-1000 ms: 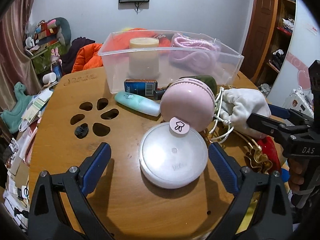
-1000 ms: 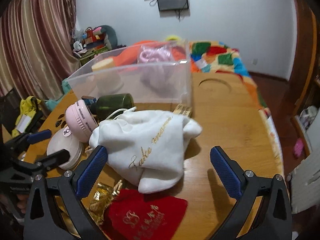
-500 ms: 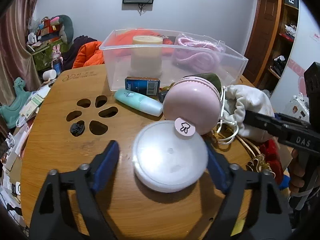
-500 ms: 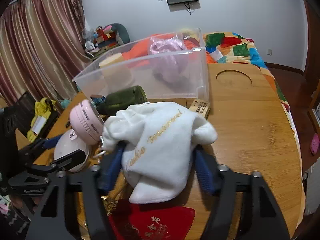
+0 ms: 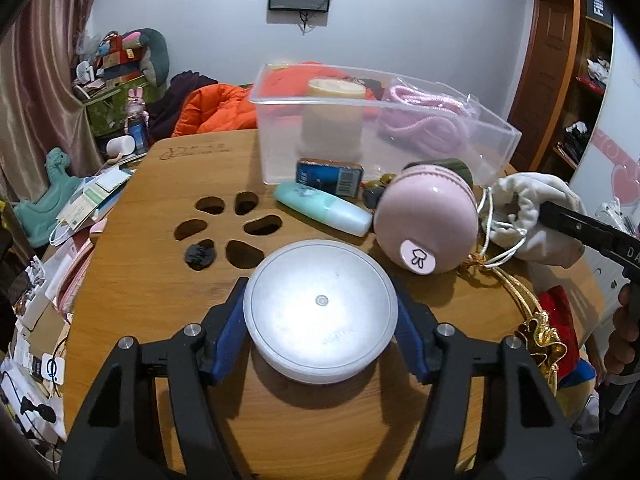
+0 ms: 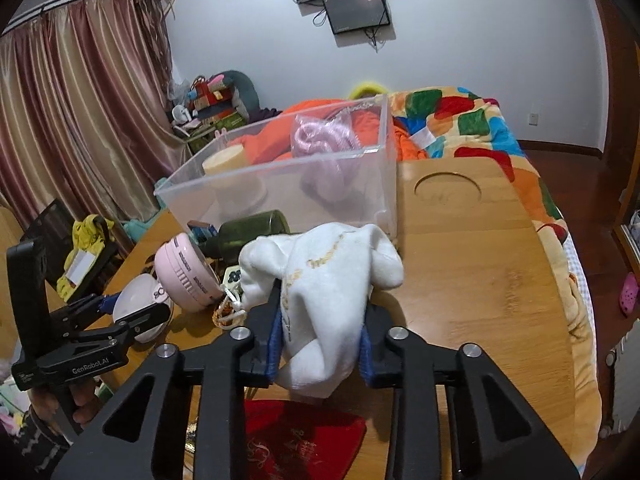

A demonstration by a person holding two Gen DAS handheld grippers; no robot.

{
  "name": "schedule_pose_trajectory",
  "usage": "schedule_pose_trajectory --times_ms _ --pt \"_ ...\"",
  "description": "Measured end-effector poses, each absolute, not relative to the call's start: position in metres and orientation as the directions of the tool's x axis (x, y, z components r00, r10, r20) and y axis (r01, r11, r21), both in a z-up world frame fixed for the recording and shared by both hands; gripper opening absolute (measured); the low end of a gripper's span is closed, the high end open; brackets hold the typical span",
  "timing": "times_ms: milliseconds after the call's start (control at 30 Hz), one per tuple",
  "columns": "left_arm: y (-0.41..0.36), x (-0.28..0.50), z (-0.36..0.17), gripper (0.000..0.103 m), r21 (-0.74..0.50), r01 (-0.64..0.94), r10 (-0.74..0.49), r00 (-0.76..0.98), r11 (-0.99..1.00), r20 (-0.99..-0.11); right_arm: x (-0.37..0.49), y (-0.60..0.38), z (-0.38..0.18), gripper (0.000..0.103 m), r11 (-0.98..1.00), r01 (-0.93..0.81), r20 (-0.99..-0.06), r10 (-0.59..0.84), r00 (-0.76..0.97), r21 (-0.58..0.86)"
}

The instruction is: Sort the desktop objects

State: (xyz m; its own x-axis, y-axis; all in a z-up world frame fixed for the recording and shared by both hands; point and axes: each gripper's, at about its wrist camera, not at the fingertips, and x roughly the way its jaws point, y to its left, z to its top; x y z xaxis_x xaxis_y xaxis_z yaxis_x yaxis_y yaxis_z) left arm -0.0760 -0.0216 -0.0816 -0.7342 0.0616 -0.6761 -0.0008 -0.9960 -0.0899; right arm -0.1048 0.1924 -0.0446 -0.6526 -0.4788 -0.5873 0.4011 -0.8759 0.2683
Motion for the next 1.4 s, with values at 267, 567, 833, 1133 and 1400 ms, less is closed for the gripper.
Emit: schedule_pose_trajectory --times_ms 267,567,833,1133,1400 --pt "-0.030 -0.070 -0.055 0.065 -0.095 0.008 0.054 -0.779 -0.995 -0.624 -0.100 0.204 -0.024 0.024 -0.877 0.395 -0.541 -0.479 -0.691 0.272" --pt "-0.032 -0.079 -0.026 0.065 -0.103 -0.015 0.071 -0.816 -0.995 -0.574 -0.097 0.206 0.008 0.024 -0.887 0.409 -0.487 -0.460 -0.742 0.216" --pt "-0.034 -0.096 -0.007 0.065 -0.114 -0.047 0.103 -0.827 -0.992 -0.552 -0.109 0.201 0.022 0.024 -0.890 0.416 -0.471 -0.453 -0.757 0.187" --pt "-0.028 -0.110 -0.008 0.065 -0.117 -0.072 0.126 -0.820 -0.990 -0.559 -0.122 0.187 0.018 0.024 -0.884 0.429 -0.473 -0.463 -0.750 0.185" --pt "0.009 -0.088 -0.017 0.065 -0.095 -0.177 0.199 -0.794 -0.980 -0.575 -0.124 0.179 -0.010 0.024 -0.877 0.443 -0.529 -0.469 -0.708 0.184"
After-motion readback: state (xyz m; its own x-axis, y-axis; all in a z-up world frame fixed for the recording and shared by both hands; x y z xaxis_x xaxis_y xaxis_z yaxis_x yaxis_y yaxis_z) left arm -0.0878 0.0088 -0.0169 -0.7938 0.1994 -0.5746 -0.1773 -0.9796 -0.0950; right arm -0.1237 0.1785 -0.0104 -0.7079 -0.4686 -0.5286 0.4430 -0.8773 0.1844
